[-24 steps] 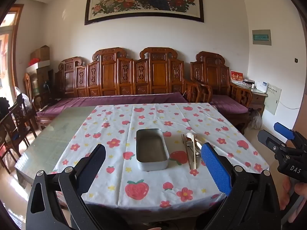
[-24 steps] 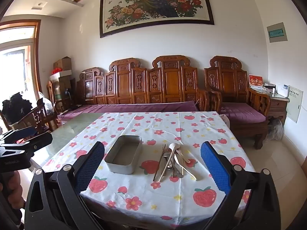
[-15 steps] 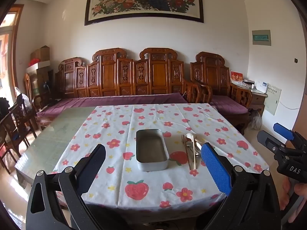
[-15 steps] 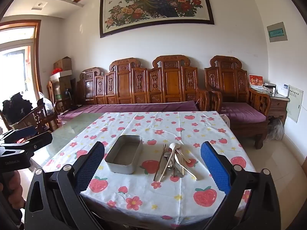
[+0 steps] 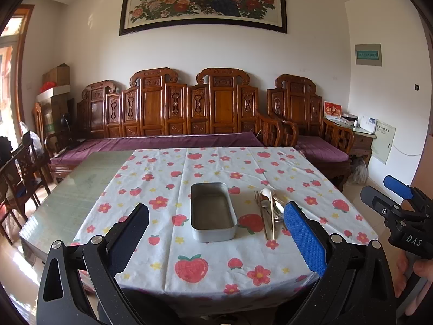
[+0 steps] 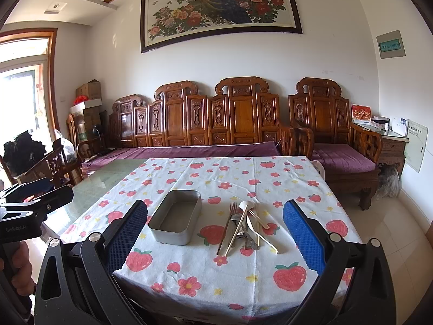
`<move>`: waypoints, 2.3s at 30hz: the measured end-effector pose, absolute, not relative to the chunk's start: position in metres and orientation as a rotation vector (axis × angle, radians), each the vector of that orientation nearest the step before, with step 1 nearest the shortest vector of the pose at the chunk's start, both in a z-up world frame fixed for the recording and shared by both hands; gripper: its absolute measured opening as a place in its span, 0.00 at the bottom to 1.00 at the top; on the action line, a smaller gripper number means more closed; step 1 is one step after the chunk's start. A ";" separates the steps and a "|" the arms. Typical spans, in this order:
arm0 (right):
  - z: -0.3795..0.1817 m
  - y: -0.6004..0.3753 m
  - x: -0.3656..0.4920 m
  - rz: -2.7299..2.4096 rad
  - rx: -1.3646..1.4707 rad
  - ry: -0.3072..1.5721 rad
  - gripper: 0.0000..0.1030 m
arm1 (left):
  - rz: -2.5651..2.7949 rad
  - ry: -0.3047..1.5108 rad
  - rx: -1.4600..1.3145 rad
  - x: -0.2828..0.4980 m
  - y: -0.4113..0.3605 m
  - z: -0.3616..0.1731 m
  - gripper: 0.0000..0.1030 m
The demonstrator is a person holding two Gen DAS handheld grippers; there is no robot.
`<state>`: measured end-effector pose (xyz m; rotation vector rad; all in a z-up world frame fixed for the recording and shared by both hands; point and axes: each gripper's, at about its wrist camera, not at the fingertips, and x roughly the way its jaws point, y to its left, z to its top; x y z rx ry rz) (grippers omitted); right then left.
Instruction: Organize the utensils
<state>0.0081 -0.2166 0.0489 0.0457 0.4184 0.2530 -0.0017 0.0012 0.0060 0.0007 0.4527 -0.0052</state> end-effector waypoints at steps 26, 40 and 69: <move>0.050 -0.216 0.007 0.257 0.054 0.416 0.98 | -0.005 0.448 -0.001 -0.003 0.002 0.006 0.94; 0.058 -0.215 0.007 0.258 0.057 0.415 0.98 | -0.005 0.447 0.000 -0.003 0.002 0.006 0.94; 0.061 -0.212 0.012 0.259 0.057 0.432 0.98 | -0.025 0.494 0.004 0.008 -0.008 -0.001 0.94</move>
